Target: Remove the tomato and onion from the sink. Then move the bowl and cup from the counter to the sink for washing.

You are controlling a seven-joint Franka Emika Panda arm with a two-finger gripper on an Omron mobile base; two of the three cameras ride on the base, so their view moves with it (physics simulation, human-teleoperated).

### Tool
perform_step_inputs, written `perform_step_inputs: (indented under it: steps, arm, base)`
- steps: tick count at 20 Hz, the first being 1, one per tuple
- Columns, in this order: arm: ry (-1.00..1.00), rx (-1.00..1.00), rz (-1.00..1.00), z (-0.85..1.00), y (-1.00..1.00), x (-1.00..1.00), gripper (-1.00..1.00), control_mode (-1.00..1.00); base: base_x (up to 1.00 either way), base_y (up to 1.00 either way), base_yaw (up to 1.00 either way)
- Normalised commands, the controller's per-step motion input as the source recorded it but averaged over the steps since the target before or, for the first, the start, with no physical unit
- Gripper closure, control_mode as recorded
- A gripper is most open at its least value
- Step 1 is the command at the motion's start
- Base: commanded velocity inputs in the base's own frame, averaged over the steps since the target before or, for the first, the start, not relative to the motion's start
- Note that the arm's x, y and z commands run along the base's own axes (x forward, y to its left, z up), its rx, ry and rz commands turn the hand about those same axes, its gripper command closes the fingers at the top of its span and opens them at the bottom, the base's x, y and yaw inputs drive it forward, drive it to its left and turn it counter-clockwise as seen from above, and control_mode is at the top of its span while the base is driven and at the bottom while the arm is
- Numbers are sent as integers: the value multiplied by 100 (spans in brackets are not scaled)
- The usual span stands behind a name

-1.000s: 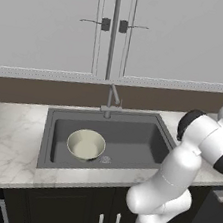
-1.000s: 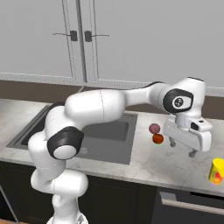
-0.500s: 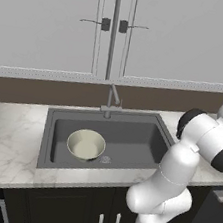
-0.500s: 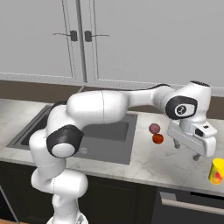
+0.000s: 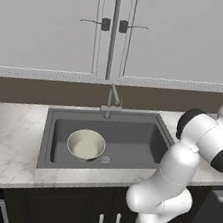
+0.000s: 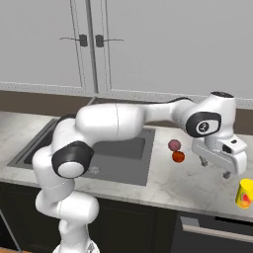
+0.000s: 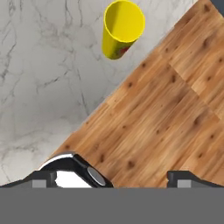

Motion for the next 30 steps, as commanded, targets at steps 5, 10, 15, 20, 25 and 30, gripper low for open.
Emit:
perform_step_inputs:
  steps: [5, 10, 15, 20, 25, 30]
  arm:
    - [-1, -9, 10, -13, -6, 8, -100, -100]
    - [-4, -3, 18, -13, -8, 6, -100, -100]
    - [-2, -1, 23, -12, -9, 6, -100, -100]
    - [0, -2, 25, -7, -17, 8, -100, -100]
    - [0, -4, 21, -4, -22, 11, -100, -100]
    - [0, -3, 16, -4, -18, 11, -100, -100]
  base:
    - [0, 0, 0]
    - [0, 0, 0]
    - [0, 0, 0]
    - [0, 0, 0]
    - [0, 0, 0]
    - [0, 0, 0]
